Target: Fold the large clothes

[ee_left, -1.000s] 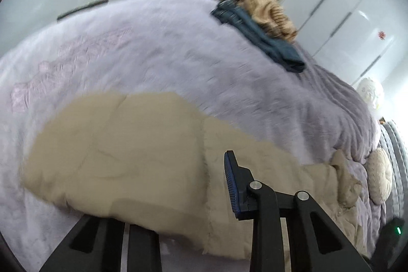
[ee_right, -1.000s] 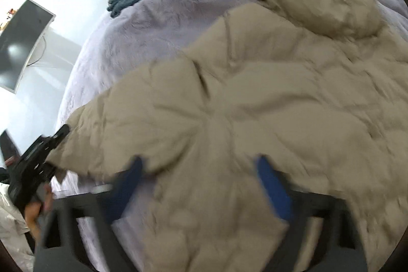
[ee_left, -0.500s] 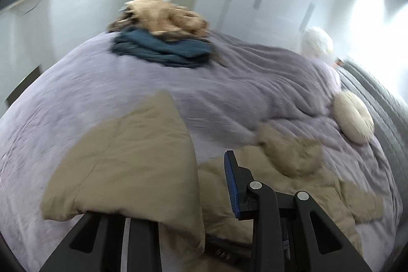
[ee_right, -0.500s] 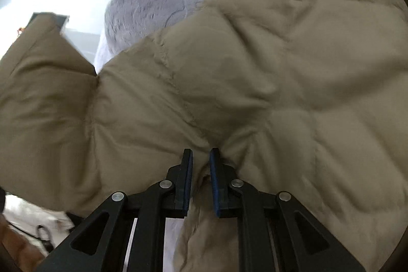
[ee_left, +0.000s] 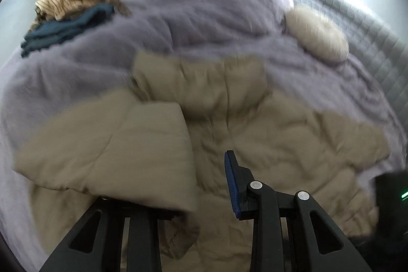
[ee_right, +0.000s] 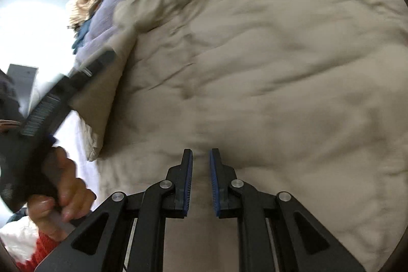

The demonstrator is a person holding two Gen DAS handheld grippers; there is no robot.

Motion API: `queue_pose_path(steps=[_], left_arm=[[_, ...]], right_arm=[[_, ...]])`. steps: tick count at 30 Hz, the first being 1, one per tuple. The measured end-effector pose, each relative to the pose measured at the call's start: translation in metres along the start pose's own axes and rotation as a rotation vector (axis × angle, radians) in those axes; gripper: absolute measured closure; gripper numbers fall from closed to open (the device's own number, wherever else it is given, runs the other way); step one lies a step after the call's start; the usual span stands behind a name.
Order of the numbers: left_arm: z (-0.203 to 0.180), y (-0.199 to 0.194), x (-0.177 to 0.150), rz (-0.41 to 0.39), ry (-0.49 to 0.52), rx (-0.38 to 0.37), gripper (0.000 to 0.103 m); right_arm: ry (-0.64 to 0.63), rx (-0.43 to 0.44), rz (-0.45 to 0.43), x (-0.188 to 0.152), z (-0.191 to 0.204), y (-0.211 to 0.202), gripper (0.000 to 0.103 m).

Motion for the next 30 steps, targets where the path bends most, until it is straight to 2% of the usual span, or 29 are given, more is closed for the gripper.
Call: queue_pose_path(steps=[1, 2, 4, 6, 8, 9, 11, 12, 13, 18, 20, 23, 27, 30], left_arm=[[0.000, 0.008, -0.005, 0.029, 0.001, 0.005, 0.067], [0.000, 0.012, -0.009, 0.049, 0.001, 0.008, 0.051], [0.004, 0.012, -0.019, 0.053, -0.018, 0.001, 0.030], [0.008, 0.003, -0.024, 0.035, -0.042, -0.025, 0.030], [0.012, -0.008, -0.029, 0.059, -0.040, -0.043, 0.030], [0.014, -0.013, -0.033, 0.058, -0.040, -0.045, 0.030], [0.023, -0.031, -0.041, 0.037, -0.048, -0.047, 0.030], [0.031, -0.042, -0.046, 0.023, -0.058, -0.040, 0.030], [0.040, -0.053, -0.053, 0.012, -0.073, -0.023, 0.030], [0.108, -0.083, -0.081, 0.000, -0.208, 0.090, 0.030], [0.141, -0.080, -0.100, 0.038, -0.308, 0.121, 0.030], [0.167, -0.072, -0.126, 0.074, -0.413, 0.132, 0.030], [0.176, -0.054, -0.148, 0.113, -0.432, 0.146, 0.030], [0.178, -0.049, -0.155, 0.116, -0.453, 0.123, 0.030]], right_arm=[[-0.005, -0.009, -0.007, 0.000, 0.000, -0.001, 0.088], [-0.010, -0.012, -0.010, 0.004, -0.007, -0.008, 0.088], [-0.023, -0.021, -0.012, 0.004, -0.004, -0.005, 0.088], [-0.045, -0.027, -0.008, 0.011, 0.000, -0.003, 0.087], [-0.083, -0.055, -0.023, 0.017, 0.007, -0.007, 0.087], [-0.103, -0.068, -0.033, 0.021, 0.005, -0.010, 0.084], [-0.164, -0.099, -0.064, 0.021, 0.011, -0.016, 0.057], [-0.190, -0.103, -0.080, 0.016, 0.004, -0.027, 0.029], [-0.230, -0.099, -0.108, 0.010, 0.006, -0.037, 0.016], [-0.493, -0.150, -0.189, -0.007, 0.071, -0.035, 0.016], [-0.646, -0.201, -0.227, -0.019, 0.109, -0.018, 0.016], [-0.833, -0.260, -0.267, -0.036, 0.149, 0.016, 0.016], [-0.917, -0.346, -0.327, -0.028, 0.171, 0.052, 0.016], [-0.807, -0.349, -0.410, -0.006, 0.168, 0.039, 0.017]])
Point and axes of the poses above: each gripper's, at about its wrist camera, not at the fingertips, and y roughly the way its jaws point, z to its left, x to its top, the point moved 3 cm from there along y, roughly the way its jaws point, and after that the axes turned 11 degrees about y, right-handed, at the moved point
